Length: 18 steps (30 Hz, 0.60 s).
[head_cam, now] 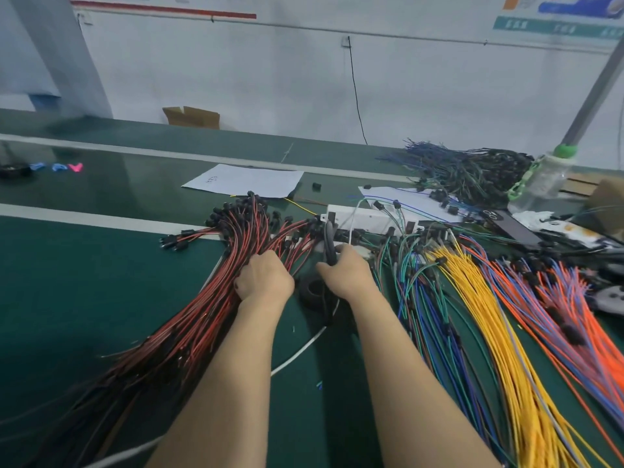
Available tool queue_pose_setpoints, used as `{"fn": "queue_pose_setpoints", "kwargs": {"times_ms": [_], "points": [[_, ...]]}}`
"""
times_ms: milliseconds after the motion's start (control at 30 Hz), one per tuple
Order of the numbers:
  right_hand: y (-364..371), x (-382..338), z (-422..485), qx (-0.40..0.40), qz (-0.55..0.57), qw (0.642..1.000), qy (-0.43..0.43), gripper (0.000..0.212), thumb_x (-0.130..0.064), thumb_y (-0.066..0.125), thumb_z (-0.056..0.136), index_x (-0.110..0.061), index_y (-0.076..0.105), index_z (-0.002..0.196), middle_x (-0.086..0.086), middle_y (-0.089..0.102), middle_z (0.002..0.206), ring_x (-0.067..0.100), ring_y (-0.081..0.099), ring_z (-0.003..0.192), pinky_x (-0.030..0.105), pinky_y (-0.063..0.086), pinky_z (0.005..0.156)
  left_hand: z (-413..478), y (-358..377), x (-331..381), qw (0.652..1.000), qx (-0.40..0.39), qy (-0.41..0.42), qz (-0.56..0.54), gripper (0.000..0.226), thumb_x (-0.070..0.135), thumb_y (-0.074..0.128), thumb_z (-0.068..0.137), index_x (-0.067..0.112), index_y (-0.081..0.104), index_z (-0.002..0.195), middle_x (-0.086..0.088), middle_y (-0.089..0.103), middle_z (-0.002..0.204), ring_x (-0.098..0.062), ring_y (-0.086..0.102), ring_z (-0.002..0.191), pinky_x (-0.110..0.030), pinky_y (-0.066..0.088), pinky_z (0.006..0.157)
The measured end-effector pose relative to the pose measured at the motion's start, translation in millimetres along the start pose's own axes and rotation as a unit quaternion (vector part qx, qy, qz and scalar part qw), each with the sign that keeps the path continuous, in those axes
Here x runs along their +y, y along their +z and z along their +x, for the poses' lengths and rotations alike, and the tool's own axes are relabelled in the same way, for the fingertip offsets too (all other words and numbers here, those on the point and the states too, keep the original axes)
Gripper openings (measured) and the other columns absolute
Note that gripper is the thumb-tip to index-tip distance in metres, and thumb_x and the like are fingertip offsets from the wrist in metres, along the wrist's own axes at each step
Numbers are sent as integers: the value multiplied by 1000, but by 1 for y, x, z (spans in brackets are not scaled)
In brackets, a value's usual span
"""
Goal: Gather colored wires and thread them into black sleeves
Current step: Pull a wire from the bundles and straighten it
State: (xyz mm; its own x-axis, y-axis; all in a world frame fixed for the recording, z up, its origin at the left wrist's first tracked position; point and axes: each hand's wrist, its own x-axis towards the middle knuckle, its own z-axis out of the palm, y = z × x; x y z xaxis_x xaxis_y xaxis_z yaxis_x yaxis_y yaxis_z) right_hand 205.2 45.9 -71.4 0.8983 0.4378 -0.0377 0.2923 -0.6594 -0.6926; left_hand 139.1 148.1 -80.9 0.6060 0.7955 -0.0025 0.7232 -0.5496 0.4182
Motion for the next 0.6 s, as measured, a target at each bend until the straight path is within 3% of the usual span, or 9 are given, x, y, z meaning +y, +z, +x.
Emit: {"fn": "queue_pose_setpoints", "kwargs": {"times_ms": [167, 300, 467, 600], "points": [[-1, 4, -5, 5, 3, 1000, -4, 39, -27, 56, 92, -9, 50, 125, 13, 57, 125, 31, 53, 115, 33, 43, 89, 0, 8, 4, 1000, -7, 16, 23, 30, 21, 55, 92, 14, 51, 121, -9, 52, 125, -31, 53, 113, -43, 41, 91], [1, 5, -7, 8, 6, 1000, -4, 38, -26, 56, 91, -9, 50, 125, 12, 59, 124, 31, 54, 115, 34, 44, 92, 0, 11, 6, 999, -5, 8, 34, 22, 20, 56, 92, 13, 55, 113, -9, 60, 117, -30, 55, 109, -41, 36, 93], [2, 6, -7, 14, 2, 1000, -5, 39, -27, 55, 92, -10, 50, 127, 12, 59, 125, 31, 53, 117, 34, 43, 91, -1, 3, 5, 1000, 15, -11, -3, 22, 10, 52, 89, 10, 57, 110, -12, 61, 116, -32, 57, 108, -40, 42, 90], [3, 6, -6, 16, 4, 1000, -4, 36, -26, 54, 93, -10, 51, 125, 11, 61, 122, 30, 54, 115, 32, 42, 87, 3, -5, -1, 997, 40, -6, -63, 23, 18, 51, 90, 14, 61, 110, -10, 62, 114, -34, 58, 104, -41, 48, 86]]}}
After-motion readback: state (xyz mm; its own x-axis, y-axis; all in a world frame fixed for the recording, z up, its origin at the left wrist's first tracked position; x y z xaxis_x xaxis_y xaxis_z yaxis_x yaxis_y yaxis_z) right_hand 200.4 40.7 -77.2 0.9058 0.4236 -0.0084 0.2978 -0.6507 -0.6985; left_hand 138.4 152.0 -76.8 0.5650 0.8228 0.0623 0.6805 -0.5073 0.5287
